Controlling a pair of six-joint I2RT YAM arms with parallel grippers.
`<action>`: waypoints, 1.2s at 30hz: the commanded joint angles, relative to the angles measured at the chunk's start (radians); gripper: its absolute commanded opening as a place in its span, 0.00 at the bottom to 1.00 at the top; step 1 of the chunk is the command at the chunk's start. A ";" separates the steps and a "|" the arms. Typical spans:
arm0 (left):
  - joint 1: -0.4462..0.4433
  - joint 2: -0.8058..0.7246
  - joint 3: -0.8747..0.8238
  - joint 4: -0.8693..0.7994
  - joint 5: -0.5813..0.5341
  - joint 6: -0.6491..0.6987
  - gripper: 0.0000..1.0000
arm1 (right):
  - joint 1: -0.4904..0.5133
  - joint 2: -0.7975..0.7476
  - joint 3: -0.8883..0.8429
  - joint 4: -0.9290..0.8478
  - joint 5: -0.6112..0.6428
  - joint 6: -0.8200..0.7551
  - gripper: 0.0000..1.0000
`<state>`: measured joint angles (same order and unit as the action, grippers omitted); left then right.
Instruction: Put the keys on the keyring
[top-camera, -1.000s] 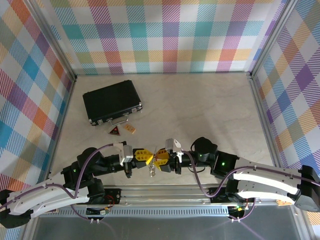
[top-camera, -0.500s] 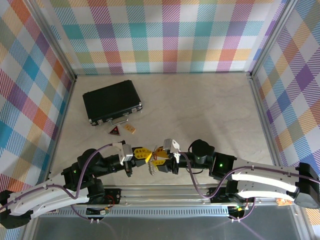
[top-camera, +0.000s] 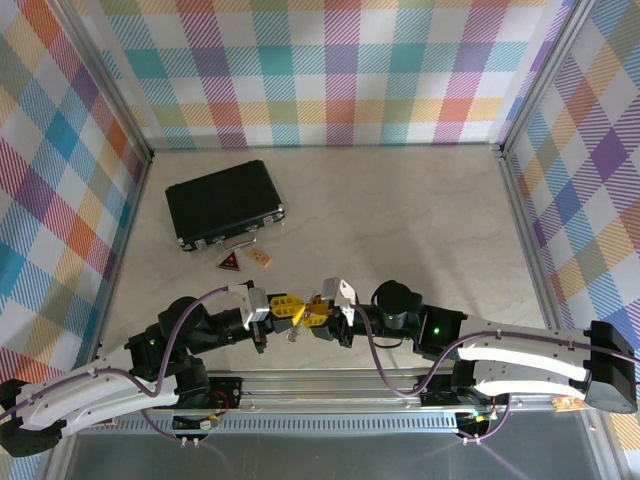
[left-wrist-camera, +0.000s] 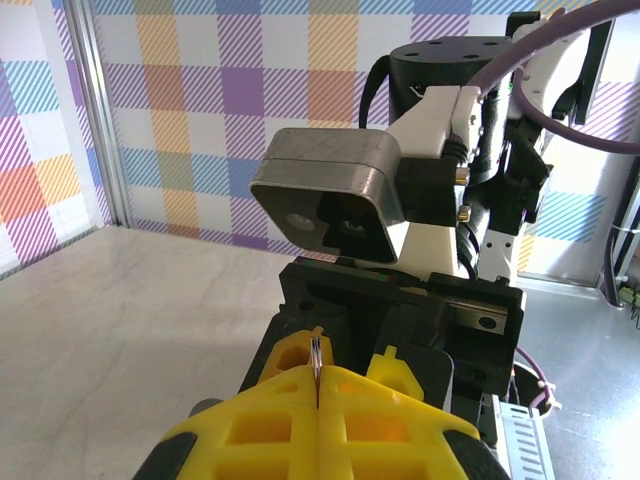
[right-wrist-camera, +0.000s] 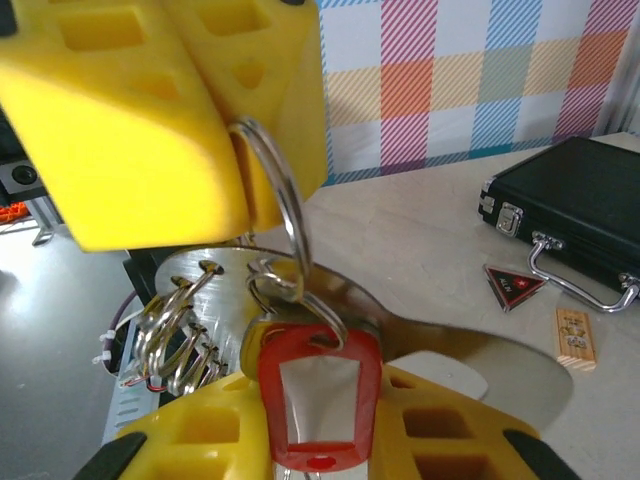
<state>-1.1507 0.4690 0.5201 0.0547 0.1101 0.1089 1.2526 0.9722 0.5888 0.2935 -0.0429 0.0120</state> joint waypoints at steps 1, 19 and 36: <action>-0.001 -0.013 0.018 0.023 -0.004 0.017 0.00 | 0.011 -0.007 0.022 0.054 0.011 -0.012 0.16; -0.001 -0.018 0.004 0.040 -0.015 0.012 0.00 | 0.046 0.000 0.006 0.102 0.020 -0.067 0.27; -0.001 0.000 -0.014 0.090 -0.022 0.009 0.00 | 0.093 -0.019 -0.018 0.140 0.144 -0.102 0.13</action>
<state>-1.1507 0.4667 0.5186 0.0895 0.1097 0.1127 1.3293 0.9714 0.5812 0.3607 0.0807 -0.0685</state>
